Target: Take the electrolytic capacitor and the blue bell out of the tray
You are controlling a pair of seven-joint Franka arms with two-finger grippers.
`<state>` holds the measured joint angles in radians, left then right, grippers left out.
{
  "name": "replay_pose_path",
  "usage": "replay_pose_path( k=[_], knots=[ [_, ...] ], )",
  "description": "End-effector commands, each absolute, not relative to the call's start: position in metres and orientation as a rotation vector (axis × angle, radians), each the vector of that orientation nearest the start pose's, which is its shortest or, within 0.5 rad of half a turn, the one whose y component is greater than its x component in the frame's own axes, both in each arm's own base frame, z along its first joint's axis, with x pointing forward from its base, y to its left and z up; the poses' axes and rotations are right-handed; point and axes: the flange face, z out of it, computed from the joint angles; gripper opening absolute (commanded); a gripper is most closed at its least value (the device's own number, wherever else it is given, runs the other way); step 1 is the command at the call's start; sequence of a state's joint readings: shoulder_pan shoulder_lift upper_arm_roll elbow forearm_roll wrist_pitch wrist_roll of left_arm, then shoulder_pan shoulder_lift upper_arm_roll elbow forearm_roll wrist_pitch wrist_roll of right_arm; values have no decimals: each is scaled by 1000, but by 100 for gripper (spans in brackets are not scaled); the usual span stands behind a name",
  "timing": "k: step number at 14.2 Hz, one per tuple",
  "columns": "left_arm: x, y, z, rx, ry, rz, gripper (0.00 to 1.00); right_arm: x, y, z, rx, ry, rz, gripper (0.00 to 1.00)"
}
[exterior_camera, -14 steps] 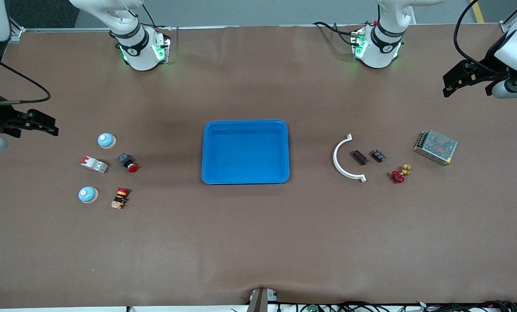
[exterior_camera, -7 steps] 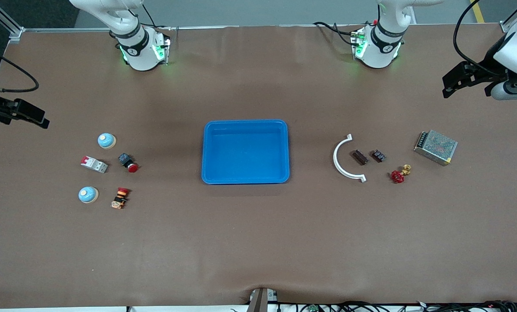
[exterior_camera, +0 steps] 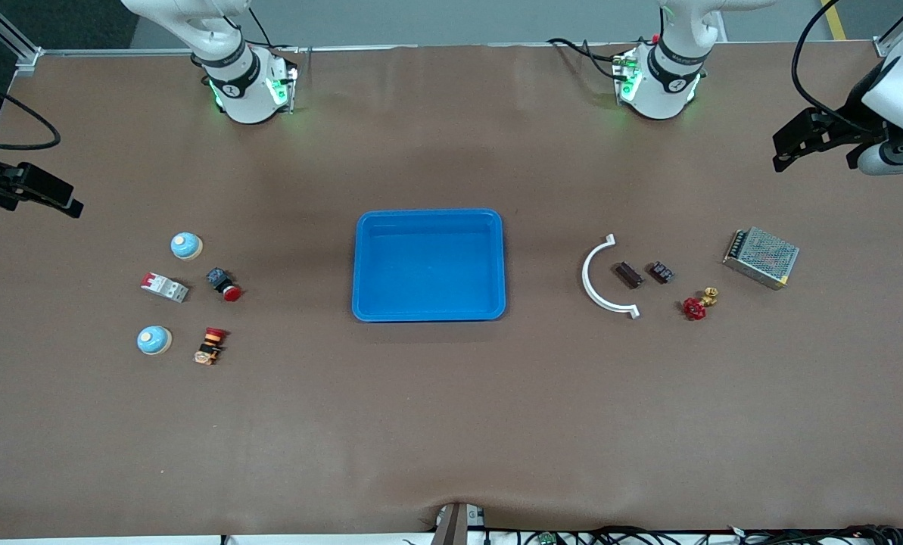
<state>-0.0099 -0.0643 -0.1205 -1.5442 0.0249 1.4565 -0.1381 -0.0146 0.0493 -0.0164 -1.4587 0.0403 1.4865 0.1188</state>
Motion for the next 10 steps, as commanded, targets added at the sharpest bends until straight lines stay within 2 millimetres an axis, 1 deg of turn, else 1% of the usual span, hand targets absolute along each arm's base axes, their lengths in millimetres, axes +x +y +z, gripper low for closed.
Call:
replay_pose_path(
  k=[1,3,4,6,10],
  knots=[
    [513,-64,667,-3120,-24,6,100,552,-13,646,-3076,261,33,100],
    [514,-64,671,-3124,-7,-5,100,547,-10,643,-3077,253,19,100],
    [515,-64,675,-3123,-24,-20,100,544,-3,645,-3078,244,15,100],
    [517,-64,677,-3118,-20,-28,100,541,0,647,-3079,256,13,100],
    [519,-63,675,-3116,-16,-26,100,542,0,644,-3078,256,11,100]
  ],
)
